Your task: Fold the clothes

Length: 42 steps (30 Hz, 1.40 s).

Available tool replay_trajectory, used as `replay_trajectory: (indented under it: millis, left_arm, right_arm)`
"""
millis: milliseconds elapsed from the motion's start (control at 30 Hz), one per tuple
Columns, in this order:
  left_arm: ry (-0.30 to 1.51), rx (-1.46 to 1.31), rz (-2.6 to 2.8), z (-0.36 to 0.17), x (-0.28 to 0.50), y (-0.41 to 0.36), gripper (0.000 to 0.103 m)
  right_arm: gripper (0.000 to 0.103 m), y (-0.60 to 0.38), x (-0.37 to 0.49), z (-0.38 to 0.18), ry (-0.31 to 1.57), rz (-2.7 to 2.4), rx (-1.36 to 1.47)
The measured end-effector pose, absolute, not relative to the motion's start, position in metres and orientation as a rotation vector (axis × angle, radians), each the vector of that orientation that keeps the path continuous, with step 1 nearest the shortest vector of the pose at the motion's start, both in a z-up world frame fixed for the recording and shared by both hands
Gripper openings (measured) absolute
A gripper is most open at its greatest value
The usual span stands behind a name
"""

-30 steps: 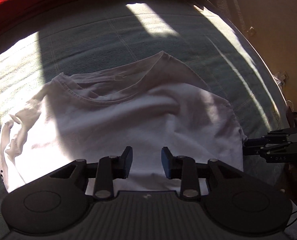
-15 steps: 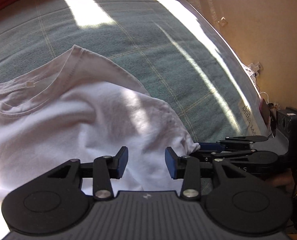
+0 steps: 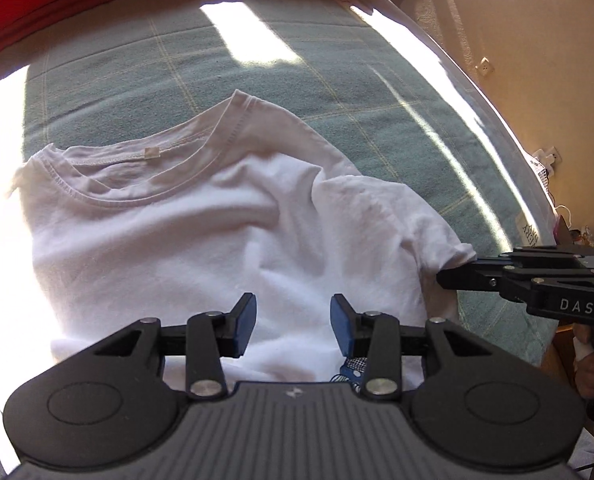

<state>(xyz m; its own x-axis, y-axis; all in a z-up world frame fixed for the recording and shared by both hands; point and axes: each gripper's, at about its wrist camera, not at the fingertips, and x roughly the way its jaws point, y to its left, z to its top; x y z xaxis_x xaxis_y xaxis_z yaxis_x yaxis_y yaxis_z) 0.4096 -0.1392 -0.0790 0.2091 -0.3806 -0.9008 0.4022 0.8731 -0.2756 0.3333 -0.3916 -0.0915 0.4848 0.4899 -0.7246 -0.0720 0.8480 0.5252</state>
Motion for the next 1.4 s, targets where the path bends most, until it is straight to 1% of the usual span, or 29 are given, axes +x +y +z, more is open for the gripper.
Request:
replay_trajectory:
  millis: [67, 167, 300, 700, 767, 933, 967, 1000, 1067, 1400]
  left_arm:
    - [1.239, -0.014, -0.500, -0.075, 0.409, -0.118, 0.040]
    - [1.231, -0.069, -0.443, -0.071, 0.407, -0.087, 0.046]
    - [1.201, -0.114, -0.377, -0.064, 0.399, -0.049, 0.046]
    - [1.166, -0.197, -0.267, -0.061, 0.372, 0.046, 0.047]
    - [1.163, -0.202, -0.259, -0.063, 0.369, 0.057, 0.047]
    - [1.169, -0.209, -0.255, -0.067, 0.365, 0.073, 0.049]
    - [1.171, -0.208, -0.258, -0.068, 0.364, 0.074, 0.051]
    - [1.170, -0.210, -0.269, -0.067, 0.364, 0.073, 0.056]
    - [1.166, -0.217, -0.296, -0.066, 0.363, 0.070, 0.061]
    - [1.155, -0.146, -0.449, -0.047, 0.371, 0.002, 0.061]
  right_arm:
    - [0.009, -0.371, 0.340, -0.079, 0.992, 0.414, 0.450]
    - [0.009, -0.335, 0.349, -0.065, 0.975, 0.497, 0.415]
    - [0.009, -0.287, 0.357, -0.059, 0.984, 0.597, 0.371]
    - [0.009, -0.176, 0.373, -0.067, 1.055, 0.724, 0.254]
    - [0.012, -0.159, 0.375, -0.069, 1.067, 0.744, 0.235]
    - [0.012, -0.123, 0.373, -0.063, 1.064, 0.862, 0.211]
    - [0.012, -0.121, 0.372, -0.061, 1.057, 0.862, 0.190]
    - [0.012, -0.119, 0.372, -0.060, 1.051, 0.863, 0.170]
    - [0.012, -0.130, 0.375, -0.060, 1.062, 0.839, 0.172]
    - [0.012, -0.250, 0.379, -0.049, 1.049, 0.604, 0.138]
